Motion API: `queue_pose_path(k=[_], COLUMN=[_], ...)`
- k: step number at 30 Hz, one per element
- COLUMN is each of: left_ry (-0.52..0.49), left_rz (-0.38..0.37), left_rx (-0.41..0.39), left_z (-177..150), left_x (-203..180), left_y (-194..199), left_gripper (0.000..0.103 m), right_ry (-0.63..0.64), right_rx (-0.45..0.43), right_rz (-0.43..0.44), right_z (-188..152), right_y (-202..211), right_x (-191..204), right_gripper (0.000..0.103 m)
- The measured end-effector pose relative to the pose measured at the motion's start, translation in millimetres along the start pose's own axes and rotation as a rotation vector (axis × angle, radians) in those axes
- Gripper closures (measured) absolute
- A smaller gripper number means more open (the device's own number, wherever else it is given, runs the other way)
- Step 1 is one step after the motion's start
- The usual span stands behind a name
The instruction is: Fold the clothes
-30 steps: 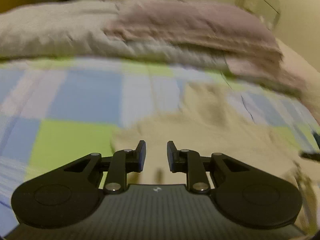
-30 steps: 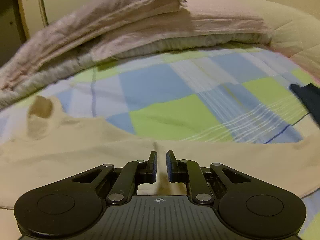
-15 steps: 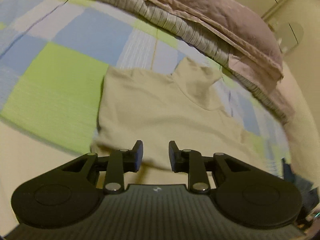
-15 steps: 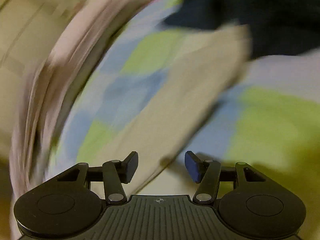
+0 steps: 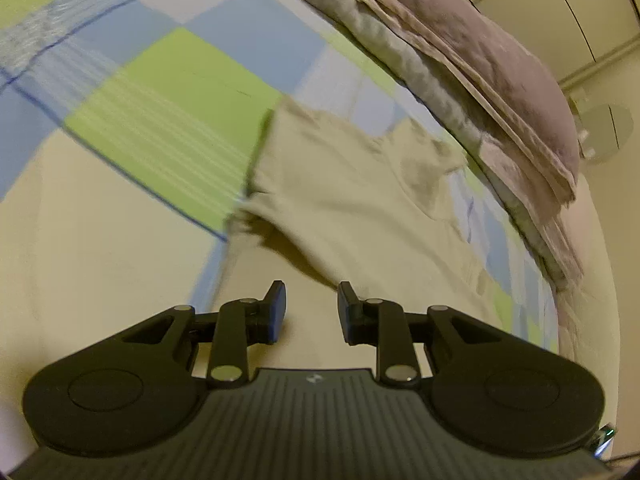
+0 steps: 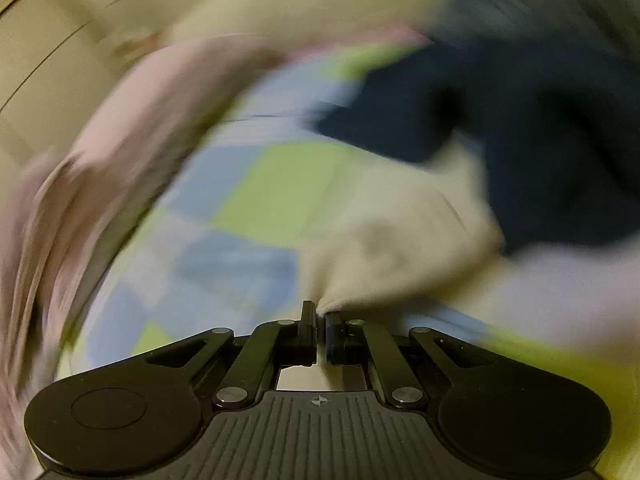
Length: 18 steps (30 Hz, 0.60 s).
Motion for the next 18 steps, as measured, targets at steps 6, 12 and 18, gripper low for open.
queue_pose_path(k=[6, 12, 18], left_ry=[0.089, 0.171, 0.224], left_rz=[0.018, 0.042, 0.085], left_rx=[-0.045, -0.099, -0.084], left_z=[1, 2, -5], left_x=[44, 91, 132], left_y=[28, 52, 51], left_gripper=[0.081, 0.081, 0.081], right_ry=[0.534, 0.952, 1.33], right_rx=[-0.023, 0.127, 0.42], right_rz=[0.291, 0.679, 0.689], right_z=[-102, -322, -513], right_y=[47, 117, 116], right_x=[201, 332, 330], right_gripper=[0.1, 0.1, 0.031])
Point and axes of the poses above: each gripper's, at about its wrist camera, not at the fingertips, and y roughly against the way its jaws point, x to its left, z to its top, the point moved 5 cm from there along -y, roughly the way its jaws point, and after that the axes turned 11 degrees about -y, right-handed, at the moved point
